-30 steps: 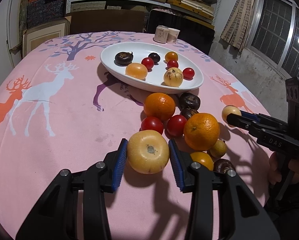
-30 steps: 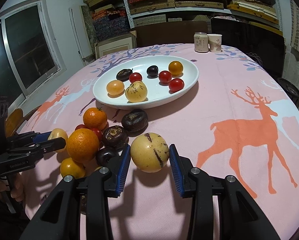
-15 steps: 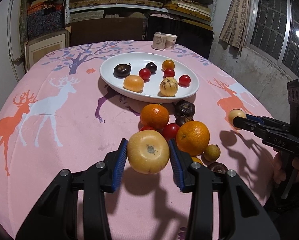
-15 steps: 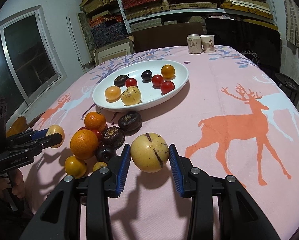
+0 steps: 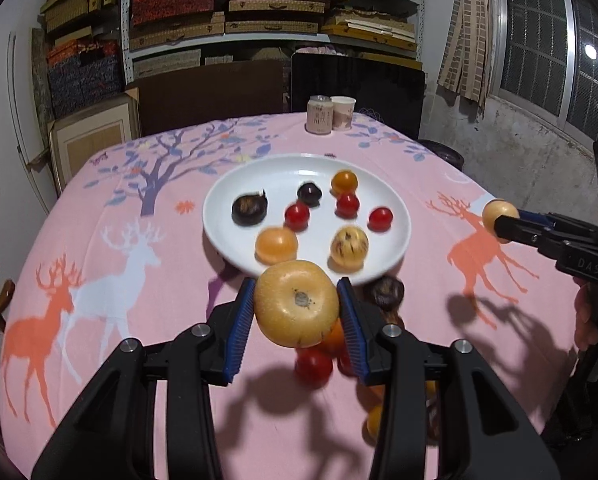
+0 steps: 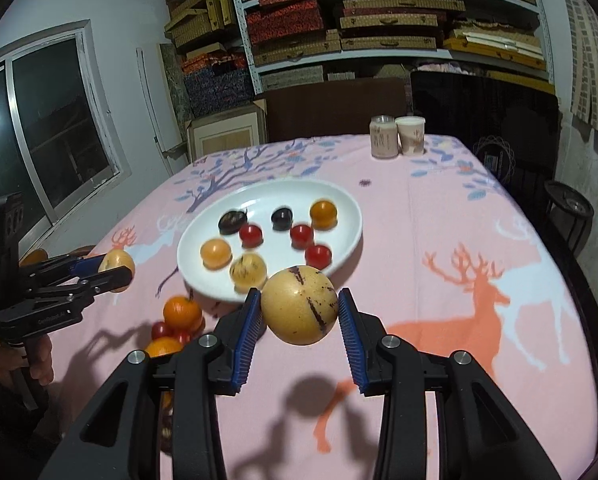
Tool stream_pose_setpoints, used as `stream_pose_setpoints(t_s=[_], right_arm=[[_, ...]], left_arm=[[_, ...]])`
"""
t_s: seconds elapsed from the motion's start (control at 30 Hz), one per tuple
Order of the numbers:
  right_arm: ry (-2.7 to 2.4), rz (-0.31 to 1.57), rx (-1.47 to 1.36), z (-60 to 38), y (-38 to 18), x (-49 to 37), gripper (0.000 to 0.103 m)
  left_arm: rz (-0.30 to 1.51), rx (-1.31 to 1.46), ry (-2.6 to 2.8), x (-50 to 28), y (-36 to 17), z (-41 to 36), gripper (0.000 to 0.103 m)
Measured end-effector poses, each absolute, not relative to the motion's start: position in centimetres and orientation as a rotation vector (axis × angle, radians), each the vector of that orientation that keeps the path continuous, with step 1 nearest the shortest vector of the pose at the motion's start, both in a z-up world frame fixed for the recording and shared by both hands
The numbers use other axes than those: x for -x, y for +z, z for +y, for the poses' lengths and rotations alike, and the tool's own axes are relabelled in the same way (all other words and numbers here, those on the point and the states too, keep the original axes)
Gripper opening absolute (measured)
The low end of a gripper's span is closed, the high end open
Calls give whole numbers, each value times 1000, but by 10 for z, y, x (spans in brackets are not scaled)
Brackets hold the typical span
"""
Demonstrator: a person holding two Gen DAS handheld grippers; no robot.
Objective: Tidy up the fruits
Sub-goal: 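Carry both pale fruits over the plate and open both tools to release them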
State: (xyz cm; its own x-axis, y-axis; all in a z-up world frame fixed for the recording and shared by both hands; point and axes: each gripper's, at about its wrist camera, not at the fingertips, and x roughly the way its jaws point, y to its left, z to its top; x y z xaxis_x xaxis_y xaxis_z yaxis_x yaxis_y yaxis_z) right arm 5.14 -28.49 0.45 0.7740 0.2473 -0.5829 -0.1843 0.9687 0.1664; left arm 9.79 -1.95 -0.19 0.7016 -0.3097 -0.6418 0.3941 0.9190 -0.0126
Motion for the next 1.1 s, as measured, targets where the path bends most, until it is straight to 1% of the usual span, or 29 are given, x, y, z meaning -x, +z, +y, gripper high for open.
stream_pose_setpoints(t_s=[0.17,0.27,0.43,0.57,0.77,0.8,0.83,0.87,1.1], right_arm=[[252,638,-101,-284,28,-96,39],[260,669,-118,-283,28,-134,39],[249,740,-101,-272,4,-191,39],[223,789,-103,-268,-24,-221,40],[231,811,-101,-258,-44,-237,40],[243,807,-98,-256,-45,-237,40],[254,799,-94,-255,-45,-236,42],[260,786,-84,-254,-44,-234,45],[244,745,-127,-268,-29,-208,46]], left_arm=[[686,-150,-391,-153,14,-35,41],[723,-130,-393,-196,15,-44,41],[824,-101,-384,-261,-13,-62,41],[898,-88,-372,-295,-42,-71,41],[912,-89,-367,-318,-57,-82,42],[913,-87,-365,-321,-57,-84,49],[906,-80,-362,-322,-55,-85,58],[894,-74,-356,-321,-53,-84,59],[850,-16,-375,-288,-30,-65,60]])
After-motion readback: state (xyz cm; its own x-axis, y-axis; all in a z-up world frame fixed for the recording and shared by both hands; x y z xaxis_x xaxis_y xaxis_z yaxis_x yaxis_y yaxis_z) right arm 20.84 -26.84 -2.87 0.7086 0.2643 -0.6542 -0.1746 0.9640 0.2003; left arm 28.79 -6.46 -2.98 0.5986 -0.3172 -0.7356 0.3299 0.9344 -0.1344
